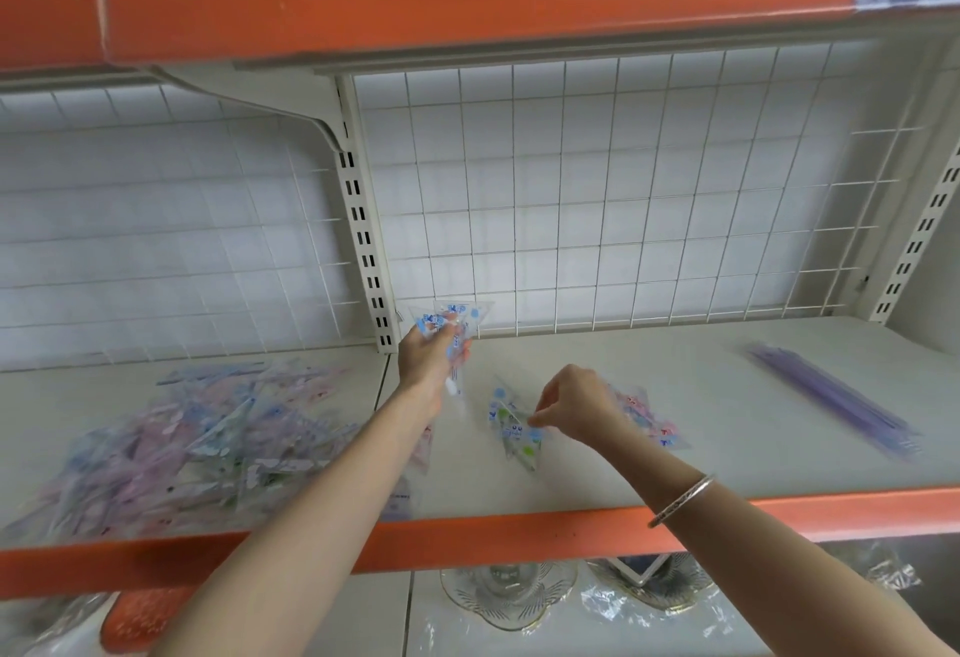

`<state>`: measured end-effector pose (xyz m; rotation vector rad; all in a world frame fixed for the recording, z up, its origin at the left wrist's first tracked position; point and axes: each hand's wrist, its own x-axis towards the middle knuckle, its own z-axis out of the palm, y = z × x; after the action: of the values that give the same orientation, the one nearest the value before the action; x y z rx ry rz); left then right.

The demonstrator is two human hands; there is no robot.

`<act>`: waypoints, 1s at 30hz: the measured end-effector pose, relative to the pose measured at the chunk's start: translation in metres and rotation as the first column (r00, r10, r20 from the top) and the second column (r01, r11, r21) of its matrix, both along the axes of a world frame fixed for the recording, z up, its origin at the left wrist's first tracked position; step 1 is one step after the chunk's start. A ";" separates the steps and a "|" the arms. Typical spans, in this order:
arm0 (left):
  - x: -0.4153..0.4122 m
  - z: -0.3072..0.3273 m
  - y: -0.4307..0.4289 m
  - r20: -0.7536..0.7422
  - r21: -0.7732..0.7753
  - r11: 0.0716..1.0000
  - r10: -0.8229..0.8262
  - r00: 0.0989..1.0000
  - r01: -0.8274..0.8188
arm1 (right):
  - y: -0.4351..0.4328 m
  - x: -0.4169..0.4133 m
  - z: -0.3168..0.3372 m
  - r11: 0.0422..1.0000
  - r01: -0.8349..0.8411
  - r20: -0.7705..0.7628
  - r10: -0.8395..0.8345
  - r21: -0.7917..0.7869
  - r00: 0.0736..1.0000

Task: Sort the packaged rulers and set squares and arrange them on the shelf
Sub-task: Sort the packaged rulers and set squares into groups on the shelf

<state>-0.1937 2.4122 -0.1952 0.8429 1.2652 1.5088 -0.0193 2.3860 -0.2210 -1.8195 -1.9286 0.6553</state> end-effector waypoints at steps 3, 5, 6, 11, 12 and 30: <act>-0.001 -0.002 0.001 -0.050 0.003 1.000 -0.018 0.999 0.018 | -0.001 0.000 -0.002 0.999 -0.011 0.058 0.008 0.041 0.998; -0.001 -0.003 0.000 -0.105 -0.019 0.999 -0.032 0.994 0.030 | 0.001 0.001 -0.004 0.996 0.019 0.019 -0.020 0.089 1.000; 0.000 -0.004 0.000 -0.114 -0.030 0.998 -0.050 0.992 0.047 | 0.003 0.002 -0.003 0.992 0.048 -0.034 -0.045 0.114 0.998; 0.008 -0.004 -0.006 -0.176 -0.059 0.985 -0.173 0.969 0.165 | 0.012 0.005 0.016 0.981 0.186 -0.483 -0.136 0.057 0.865; 0.011 -0.004 -0.007 -0.170 -0.060 0.978 -0.209 0.963 0.201 | 0.013 0.006 0.020 0.982 0.189 -0.568 -0.142 0.024 0.810; 0.025 -0.007 -0.003 -0.190 -0.032 0.992 -0.123 0.974 0.119 | 0.009 0.041 0.021 0.933 0.315 -0.808 -0.319 -0.175 0.495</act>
<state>-0.1692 2.4092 -0.2026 1.0536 1.3406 1.3409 0.0219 2.3950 -0.1998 -1.3804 -0.9086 1.1226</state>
